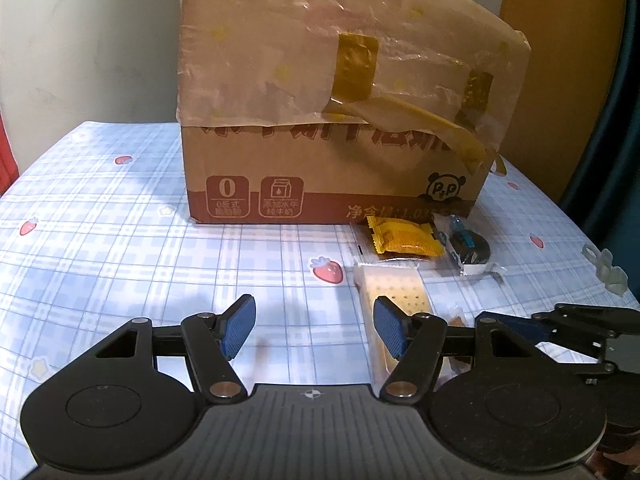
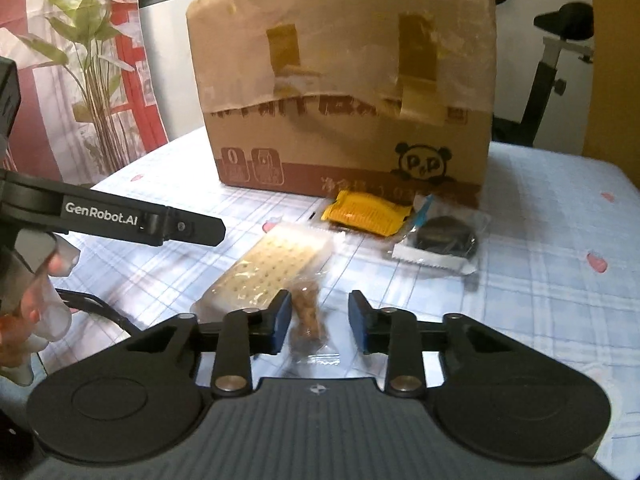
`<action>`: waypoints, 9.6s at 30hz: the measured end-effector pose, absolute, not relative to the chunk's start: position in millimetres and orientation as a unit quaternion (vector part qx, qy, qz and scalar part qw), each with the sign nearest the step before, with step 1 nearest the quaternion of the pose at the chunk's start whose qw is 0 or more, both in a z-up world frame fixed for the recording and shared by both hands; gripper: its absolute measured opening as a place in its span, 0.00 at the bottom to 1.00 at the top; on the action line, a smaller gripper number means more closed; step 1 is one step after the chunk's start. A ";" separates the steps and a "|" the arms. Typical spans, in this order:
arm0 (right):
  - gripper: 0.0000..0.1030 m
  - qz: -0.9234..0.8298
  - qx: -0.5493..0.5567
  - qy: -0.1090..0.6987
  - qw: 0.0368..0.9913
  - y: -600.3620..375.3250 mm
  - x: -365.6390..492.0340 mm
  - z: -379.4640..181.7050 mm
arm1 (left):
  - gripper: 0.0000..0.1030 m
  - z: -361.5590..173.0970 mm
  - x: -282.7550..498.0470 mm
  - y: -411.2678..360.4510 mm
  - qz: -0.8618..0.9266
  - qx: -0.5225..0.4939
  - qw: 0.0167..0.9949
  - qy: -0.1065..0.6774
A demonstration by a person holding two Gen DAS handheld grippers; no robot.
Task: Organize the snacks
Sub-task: 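Grasp the small brown candy packet with the right tool while the left tool grasps the cracker packet, then carry both packets over the box and open both tools to drop them, then move both open tools back toward the yellow packet and dark packet, then grasp the yellow-orange snack packet with the right tool, then grasp the brown sauce sachet with the left tool while the right tool holds the yellow packet, then carry both packets over the box and open both tools to drop them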
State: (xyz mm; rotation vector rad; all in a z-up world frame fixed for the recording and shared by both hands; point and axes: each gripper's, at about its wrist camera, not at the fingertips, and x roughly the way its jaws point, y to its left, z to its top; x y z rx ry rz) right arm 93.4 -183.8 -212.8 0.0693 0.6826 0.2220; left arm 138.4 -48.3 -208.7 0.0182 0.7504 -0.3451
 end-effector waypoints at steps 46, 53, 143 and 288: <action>0.18 0.047 0.087 0.307 0.946 -235.5 101.1 -217.5 | 0.47 -235.8 147.0 -85.6 -0.202 0.050 0.909 0.362; 0.18 0.046 0.085 0.305 0.947 -235.8 100.8 -217.4 | 0.47 -229.7 141.6 -80.2 -0.201 0.047 0.913 0.351; 0.29 0.063 0.046 0.191 0.978 -226.0 139.8 -74.6 | 0.56 -60.0 178.7 -42.6 -0.212 0.018 0.957 0.195; 0.33 0.033 0.134 0.314 0.939 -235.2 114.0 -222.2 | 0.40 -235.8 194.3 -81.8 -0.256 0.068 0.890 0.371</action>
